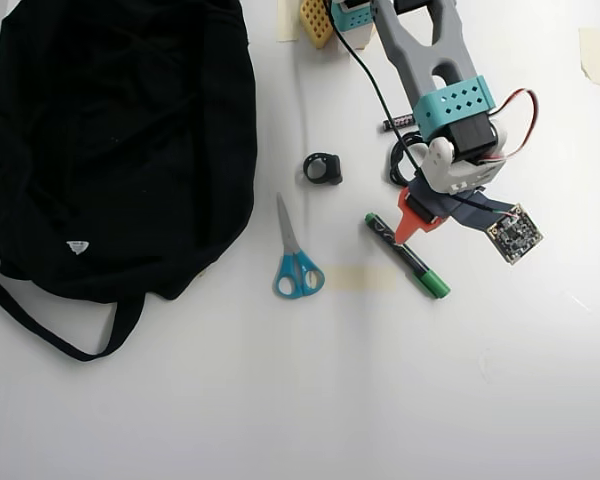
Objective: Put the green marker into the black bag
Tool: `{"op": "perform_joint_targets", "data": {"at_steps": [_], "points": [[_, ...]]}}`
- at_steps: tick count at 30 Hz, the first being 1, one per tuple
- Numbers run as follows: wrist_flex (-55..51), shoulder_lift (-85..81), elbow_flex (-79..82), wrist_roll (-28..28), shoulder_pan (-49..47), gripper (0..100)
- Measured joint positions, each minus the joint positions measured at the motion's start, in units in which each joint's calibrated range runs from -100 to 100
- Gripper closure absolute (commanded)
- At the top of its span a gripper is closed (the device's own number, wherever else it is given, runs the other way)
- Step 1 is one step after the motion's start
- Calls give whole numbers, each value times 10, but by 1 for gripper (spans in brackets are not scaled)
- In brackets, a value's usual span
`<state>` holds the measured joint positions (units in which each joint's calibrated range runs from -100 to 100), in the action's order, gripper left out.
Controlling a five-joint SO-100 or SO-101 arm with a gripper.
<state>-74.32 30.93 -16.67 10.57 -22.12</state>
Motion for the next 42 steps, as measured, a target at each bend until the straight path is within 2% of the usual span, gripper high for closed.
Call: {"op": "perform_joint_targets", "data": {"at_steps": [8, 23, 42], "points": [[0, 40, -48, -2, -1, 75], [1, 46, -48, -11, 34, 75], [1, 75, -49, -10, 33, 75]]}}
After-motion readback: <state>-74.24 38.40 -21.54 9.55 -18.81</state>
